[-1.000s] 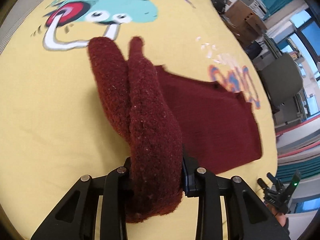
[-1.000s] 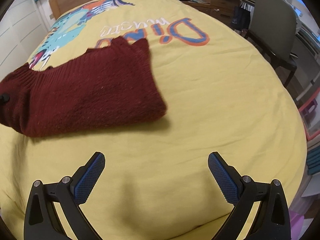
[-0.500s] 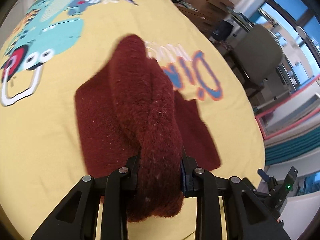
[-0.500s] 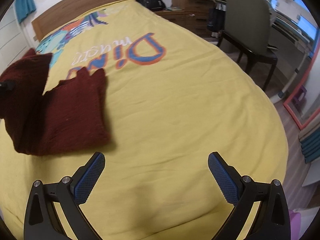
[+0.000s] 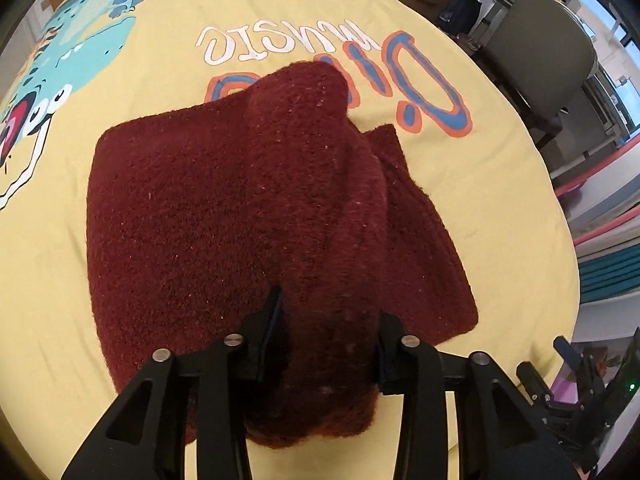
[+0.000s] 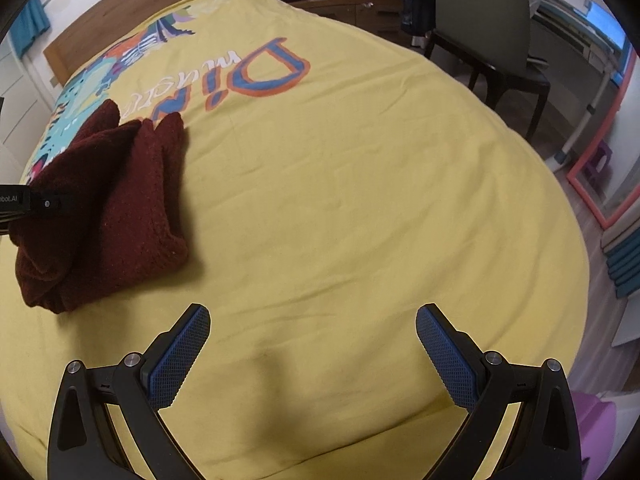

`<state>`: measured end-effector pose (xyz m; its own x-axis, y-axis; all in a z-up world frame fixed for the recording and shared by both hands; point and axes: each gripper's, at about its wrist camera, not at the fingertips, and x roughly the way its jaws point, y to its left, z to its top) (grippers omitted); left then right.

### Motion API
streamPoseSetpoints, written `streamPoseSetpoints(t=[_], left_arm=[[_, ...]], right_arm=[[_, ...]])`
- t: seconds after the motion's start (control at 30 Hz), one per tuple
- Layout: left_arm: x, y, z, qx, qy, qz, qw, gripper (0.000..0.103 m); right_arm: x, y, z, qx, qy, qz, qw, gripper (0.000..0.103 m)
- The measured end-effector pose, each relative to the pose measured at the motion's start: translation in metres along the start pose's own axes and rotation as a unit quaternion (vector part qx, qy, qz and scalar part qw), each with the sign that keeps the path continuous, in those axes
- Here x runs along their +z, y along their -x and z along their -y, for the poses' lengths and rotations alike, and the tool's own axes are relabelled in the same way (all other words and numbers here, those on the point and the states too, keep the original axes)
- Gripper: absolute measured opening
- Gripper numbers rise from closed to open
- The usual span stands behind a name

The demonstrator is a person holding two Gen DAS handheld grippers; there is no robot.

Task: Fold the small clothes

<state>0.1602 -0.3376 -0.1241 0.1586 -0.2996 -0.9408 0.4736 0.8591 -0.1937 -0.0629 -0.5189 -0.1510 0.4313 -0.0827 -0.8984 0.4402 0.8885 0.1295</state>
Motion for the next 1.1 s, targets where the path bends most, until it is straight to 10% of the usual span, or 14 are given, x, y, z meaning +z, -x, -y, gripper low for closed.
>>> streamPoseSetpoints(t=[0.17, 0.47, 0.77, 1.1], left_arm=[[0.001, -0.001, -0.008, -0.001, 0.017, -0.013, 0.9998, 0.047], [-0.002, 0.038, -0.006, -0.026, 0.01, 0.004, 0.9996, 0.102], [0.0, 0.094, -0.038, -0.051, 0.038, 0.051, 0.9967, 0.102], [-0.039, 0.094, -0.131, 0.019, 0.093, 0.053, 0.9941, 0.102]], right_arm=[[-0.002, 0.0, -0.002, 0.003, 0.004, -0.002, 1.0, 0.103], [0.0, 0.003, -0.003, 0.0, 0.005, 0.0, 1.0, 0.103], [0.01, 0.018, -0.027, 0.011, 0.031, 0.009, 0.999, 0.103], [0.077, 0.045, -0.12, 0.061, 0.106, 0.014, 0.992, 0.102]])
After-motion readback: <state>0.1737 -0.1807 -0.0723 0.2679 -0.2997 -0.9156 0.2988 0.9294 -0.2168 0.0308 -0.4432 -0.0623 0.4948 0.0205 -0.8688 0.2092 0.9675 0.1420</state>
